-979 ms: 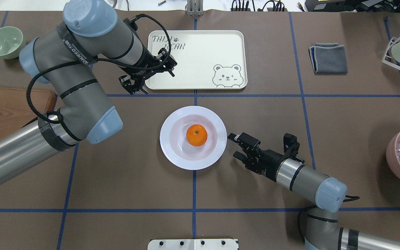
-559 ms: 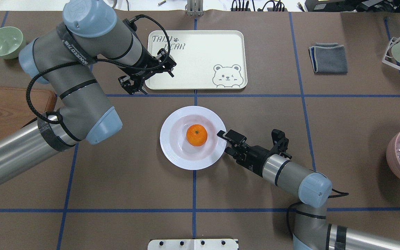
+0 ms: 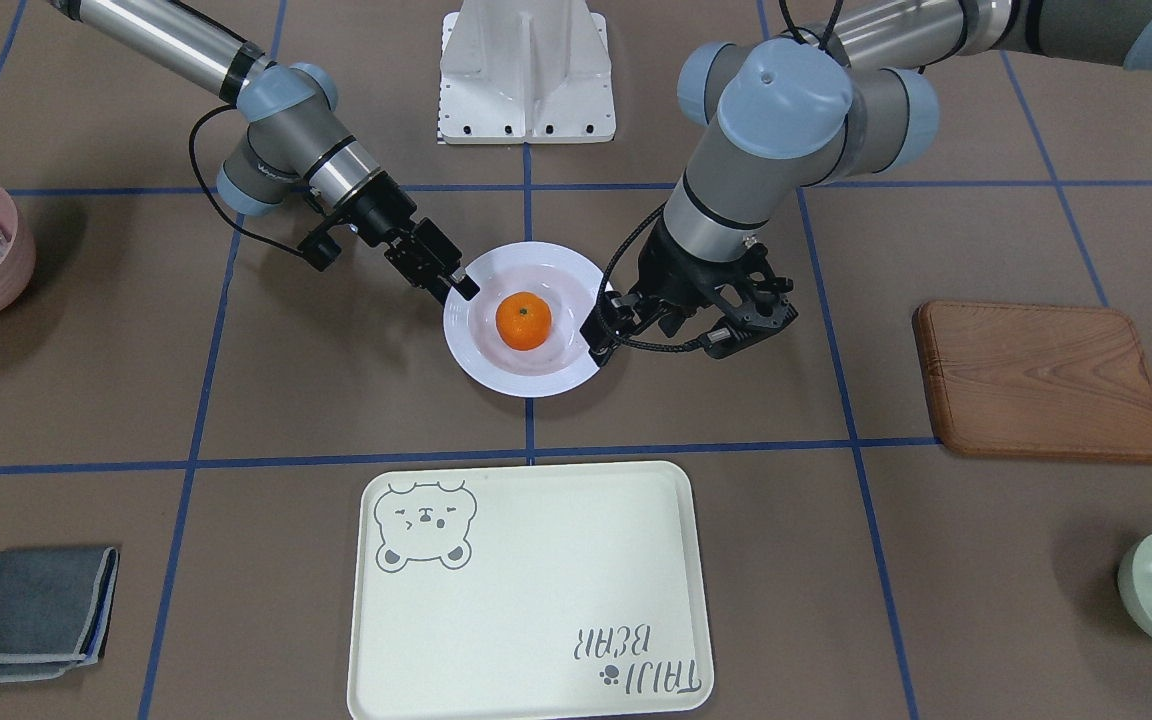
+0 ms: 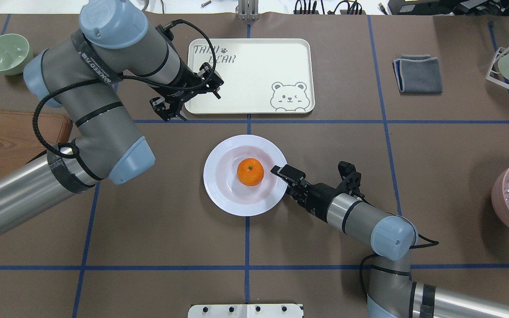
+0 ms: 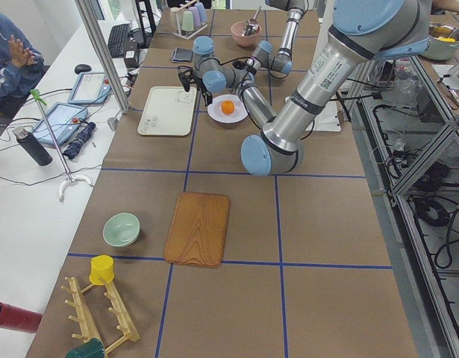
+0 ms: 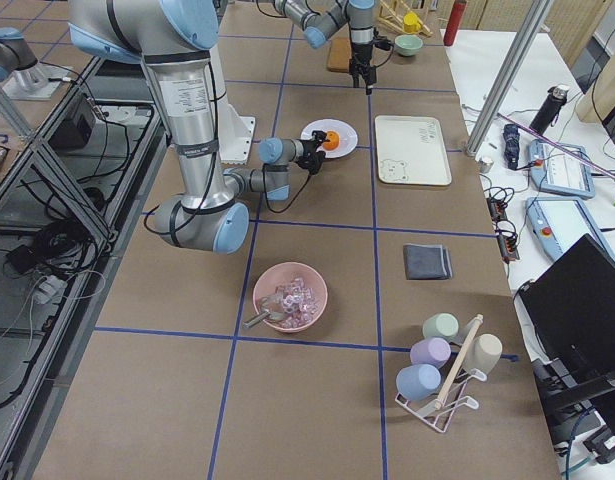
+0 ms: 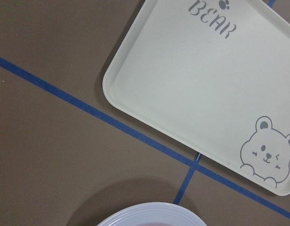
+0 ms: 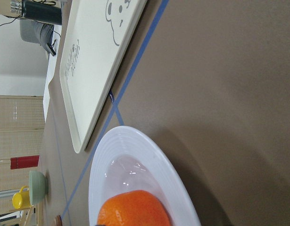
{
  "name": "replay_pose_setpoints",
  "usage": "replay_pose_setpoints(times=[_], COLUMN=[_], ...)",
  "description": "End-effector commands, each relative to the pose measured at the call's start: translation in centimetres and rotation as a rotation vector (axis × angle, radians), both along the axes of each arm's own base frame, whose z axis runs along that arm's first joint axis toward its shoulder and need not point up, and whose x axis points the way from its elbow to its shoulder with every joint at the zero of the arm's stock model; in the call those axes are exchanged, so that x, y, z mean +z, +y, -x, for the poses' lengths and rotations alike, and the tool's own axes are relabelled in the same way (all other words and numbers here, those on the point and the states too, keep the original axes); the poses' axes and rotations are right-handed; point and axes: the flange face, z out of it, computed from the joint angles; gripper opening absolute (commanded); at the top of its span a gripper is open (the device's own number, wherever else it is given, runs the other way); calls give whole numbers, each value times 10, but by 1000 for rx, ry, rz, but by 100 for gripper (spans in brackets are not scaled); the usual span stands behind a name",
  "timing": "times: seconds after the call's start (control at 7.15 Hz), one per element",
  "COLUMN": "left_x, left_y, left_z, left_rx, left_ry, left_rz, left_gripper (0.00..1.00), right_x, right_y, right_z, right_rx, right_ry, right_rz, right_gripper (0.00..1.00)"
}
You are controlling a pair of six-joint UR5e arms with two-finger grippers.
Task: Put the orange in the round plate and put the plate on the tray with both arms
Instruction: 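Grip the rim of the white plate with the right gripper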
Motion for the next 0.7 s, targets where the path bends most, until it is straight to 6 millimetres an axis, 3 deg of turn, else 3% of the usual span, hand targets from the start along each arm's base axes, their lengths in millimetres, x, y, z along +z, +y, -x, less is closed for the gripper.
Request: replay_pose_setpoints(times=[0.0, 0.14, 0.28, 0.56], left_x=[-1, -2, -3, -4], left_y=[1, 1, 2, -2], left_z=[1, 1, 2, 7], left_rx=[0, 0, 0, -9], left_ry=[3, 4, 5, 7], left_rz=[-3, -4, -5, -7], left_gripper=[97, 97, 97, 97], right_x=[-6, -11, -15, -31], right_y=[2, 3, 4, 1], right_z=[6, 8, 7, -4], right_rx=[-3, -7, -8, 2], right_ry=[-8, -19, -33, -77], right_rz=[-1, -3, -4, -9], right_gripper=[54, 12, 0, 0])
